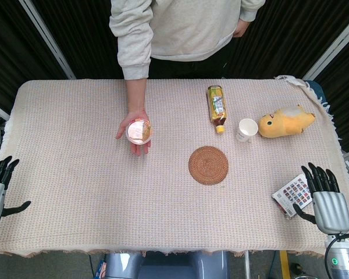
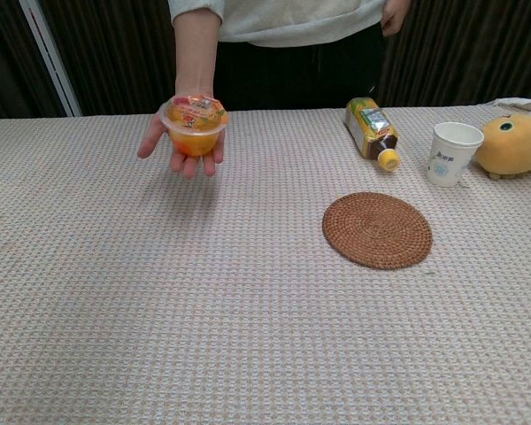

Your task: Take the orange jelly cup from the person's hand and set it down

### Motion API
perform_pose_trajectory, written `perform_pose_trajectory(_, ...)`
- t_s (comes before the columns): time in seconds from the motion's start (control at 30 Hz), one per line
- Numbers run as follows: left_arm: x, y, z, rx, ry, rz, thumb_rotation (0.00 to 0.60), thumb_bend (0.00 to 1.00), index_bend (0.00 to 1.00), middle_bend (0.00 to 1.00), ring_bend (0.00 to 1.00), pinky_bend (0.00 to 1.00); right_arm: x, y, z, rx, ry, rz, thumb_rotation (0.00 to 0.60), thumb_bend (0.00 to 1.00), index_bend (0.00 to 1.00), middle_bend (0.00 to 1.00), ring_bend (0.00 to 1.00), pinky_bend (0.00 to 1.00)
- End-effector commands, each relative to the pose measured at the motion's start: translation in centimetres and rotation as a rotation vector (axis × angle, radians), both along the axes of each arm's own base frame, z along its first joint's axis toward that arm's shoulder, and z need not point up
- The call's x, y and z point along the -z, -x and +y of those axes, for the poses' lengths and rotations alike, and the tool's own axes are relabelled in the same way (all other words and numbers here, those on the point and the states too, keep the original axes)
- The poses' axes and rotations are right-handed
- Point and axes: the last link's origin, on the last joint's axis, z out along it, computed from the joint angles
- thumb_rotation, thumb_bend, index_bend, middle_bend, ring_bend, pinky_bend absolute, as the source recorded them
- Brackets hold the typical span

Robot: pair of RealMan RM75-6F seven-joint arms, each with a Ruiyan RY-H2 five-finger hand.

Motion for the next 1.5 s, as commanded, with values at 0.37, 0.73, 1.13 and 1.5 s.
perform_pose_trajectory(0.37,0.0,0.0,0.0,0.003,-0.001,0.005,0.6,0.04,0.04,0.0,0.0,0.0,-0.1,0.0,0.2,-0.001,0.003,-0.002,0.6,0.14,0.0,0.0,0.0,0.0)
perform_pose_trajectory(0.73,0.1,0.0,0.0,-0.005,0.006,0.007,0.6,0.04,0.04,0.0,0.0,0.0,0.0,0.0,0.1,0.0,-0.001,0.001,0.6,0.14,0.0,0.0,0.0,0.0)
perform_pose_trajectory(1.13,0.1,-0.1,0.0,-0.016,0.007,0.003,0.6,0.04,0.05,0.0,0.0,0.0,0.0,0.0,0.2,0.0,-0.004,-0.002,0.6,0.14,0.0,0.0,0.0,0.0)
perform_pose_trajectory(1.5,-0.3,-3.0,2.3,0.049,0.004,-0.008,0.6,0.08,0.1,0.0,0.0,0.0,0.2,-0.1,0.1,0.0,-0.014,-0.012,0.6,0.14,0.0,0.0,0.0,0.0)
